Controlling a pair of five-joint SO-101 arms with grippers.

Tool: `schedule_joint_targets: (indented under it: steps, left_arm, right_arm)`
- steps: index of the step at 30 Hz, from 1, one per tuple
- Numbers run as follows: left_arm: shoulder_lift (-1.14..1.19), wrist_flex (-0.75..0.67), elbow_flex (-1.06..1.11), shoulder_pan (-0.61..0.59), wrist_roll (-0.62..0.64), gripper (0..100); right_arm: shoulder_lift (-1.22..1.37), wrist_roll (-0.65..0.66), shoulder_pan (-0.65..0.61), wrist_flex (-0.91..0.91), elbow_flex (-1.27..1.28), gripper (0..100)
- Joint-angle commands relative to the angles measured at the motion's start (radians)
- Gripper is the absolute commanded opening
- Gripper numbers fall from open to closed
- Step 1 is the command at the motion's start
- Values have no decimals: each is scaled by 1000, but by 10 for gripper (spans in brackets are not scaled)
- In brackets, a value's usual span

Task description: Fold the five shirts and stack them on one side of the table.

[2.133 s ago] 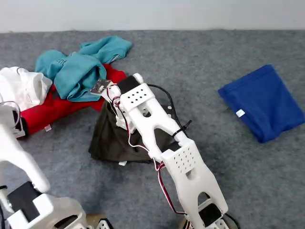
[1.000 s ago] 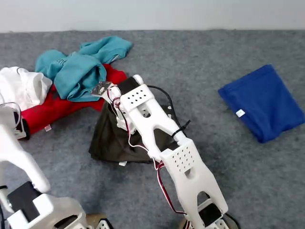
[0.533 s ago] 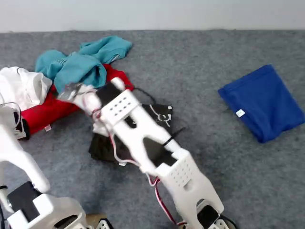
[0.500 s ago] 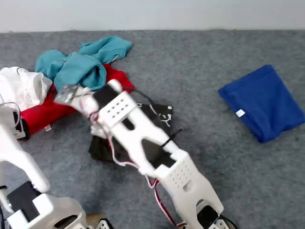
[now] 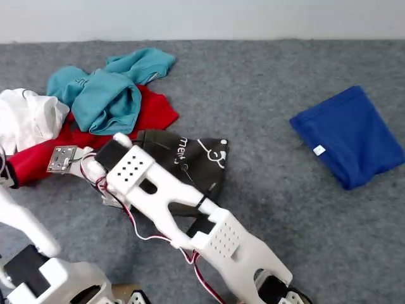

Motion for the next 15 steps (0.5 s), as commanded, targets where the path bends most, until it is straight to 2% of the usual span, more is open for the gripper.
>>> schedule_joint_targets:
  steps: [1,7,15]
  left_arm:
    - [-35,18,-36,-3,3,115]
    - [-35,18,-38,-3,3,117]
    - [-35,18,-38,-5,3,117]
  right_arm:
    - [16,5,-16,-50,-44,91]
    - [24,6,-15,-44,-71,265]
    - [-5,11,71,105,-327,270]
